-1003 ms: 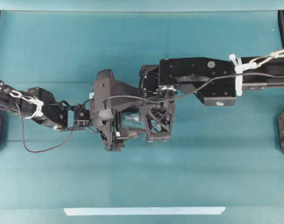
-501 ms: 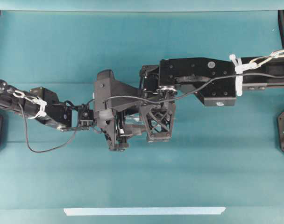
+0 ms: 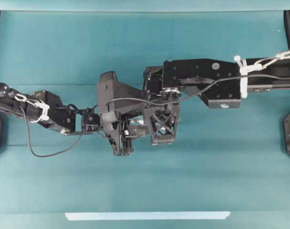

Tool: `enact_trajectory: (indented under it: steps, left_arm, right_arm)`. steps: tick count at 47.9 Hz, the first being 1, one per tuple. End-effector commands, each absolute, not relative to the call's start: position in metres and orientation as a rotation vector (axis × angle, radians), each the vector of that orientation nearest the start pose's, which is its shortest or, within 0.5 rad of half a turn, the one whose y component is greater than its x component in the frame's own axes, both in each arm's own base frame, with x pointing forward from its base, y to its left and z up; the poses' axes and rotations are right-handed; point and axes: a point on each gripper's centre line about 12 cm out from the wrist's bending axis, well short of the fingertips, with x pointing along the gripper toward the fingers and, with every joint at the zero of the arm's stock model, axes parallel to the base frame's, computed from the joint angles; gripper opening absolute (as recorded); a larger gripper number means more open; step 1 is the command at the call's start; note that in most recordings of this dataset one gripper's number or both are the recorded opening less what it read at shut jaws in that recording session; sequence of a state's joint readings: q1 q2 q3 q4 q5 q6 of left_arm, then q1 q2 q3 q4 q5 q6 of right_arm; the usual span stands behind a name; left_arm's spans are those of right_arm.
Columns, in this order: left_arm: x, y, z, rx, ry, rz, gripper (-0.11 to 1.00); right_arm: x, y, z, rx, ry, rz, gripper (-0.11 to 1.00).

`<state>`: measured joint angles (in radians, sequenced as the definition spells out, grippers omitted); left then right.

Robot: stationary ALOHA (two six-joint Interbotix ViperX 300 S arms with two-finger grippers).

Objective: Hand over the silver zip bag and make it stand upright.
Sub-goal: 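Close the left gripper on the bag's lower edge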

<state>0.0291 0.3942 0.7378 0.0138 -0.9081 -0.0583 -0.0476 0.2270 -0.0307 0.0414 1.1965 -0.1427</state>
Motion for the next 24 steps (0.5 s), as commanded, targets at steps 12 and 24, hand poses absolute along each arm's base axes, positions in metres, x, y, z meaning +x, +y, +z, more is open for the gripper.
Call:
enact_trajectory:
  steps: [12,24]
  left_arm:
    - [0.4112,0.0030,0.0861,-0.079,0.215,0.007,0.29]
    - [0.4103,0.0036,0.0854,-0.082,0.218,0.009,0.29]
  right_arm:
    - [0.4350,-0.0153,0.2355,-0.024,1.376,0.063,0.03]
    - [0.4301,-0.0158,0.2359,-0.021,1.377,0.061,0.03]
